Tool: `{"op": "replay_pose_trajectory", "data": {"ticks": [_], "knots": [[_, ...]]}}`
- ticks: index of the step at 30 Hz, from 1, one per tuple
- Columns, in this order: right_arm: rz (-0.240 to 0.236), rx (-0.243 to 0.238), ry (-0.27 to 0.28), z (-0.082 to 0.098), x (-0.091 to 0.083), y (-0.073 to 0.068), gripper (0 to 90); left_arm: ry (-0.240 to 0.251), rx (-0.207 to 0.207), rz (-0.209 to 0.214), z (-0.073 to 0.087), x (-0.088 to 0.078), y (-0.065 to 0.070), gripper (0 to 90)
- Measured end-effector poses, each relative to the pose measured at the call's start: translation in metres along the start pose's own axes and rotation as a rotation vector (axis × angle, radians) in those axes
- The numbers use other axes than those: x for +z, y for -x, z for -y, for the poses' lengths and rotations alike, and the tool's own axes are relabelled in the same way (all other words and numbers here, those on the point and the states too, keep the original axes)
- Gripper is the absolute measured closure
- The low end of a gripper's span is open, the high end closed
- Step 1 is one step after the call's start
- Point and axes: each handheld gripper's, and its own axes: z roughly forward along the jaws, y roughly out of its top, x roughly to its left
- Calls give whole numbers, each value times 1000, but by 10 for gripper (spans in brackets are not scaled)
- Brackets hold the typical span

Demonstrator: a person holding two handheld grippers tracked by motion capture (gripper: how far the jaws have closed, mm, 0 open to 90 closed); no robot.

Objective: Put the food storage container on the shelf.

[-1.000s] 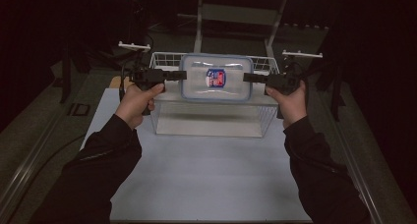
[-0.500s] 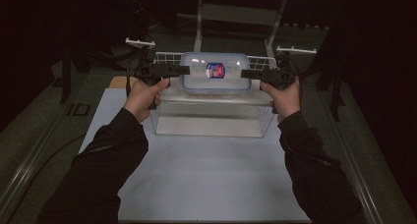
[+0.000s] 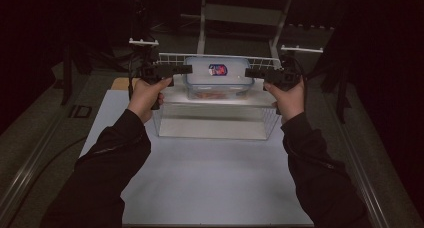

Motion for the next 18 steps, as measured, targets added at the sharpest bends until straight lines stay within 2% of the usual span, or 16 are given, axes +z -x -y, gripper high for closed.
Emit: {"op": "replay_pose_trajectory", "data": {"ticks": [2, 5, 7, 10, 13, 16, 18], "knots": [[-27, -14, 5, 3, -4, -7, 452, 26, 25, 6, 2, -6, 4, 218], [-58, -53, 1, 10, -7, -20, 465, 39, 79, 14, 6, -14, 11, 125], [-86, -66, -4, 15, -6, -28, 479, 42, 122, 0, 11, -18, 19, 1], [-118, -88, -21, 24, -3, -37, 534, 60, 199, -25, 23, -25, 30, 0], [-132, -109, -50, 34, 1, -45, 668, 58, 232, -13, 38, -32, 39, 0], [-127, -125, -85, 41, 9, -49, 855, 56, 263, -25, 55, -38, 46, 0], [-121, -128, -96, 44, 15, -51, 897, 57, 290, -31, 67, -42, 49, 0]]}}
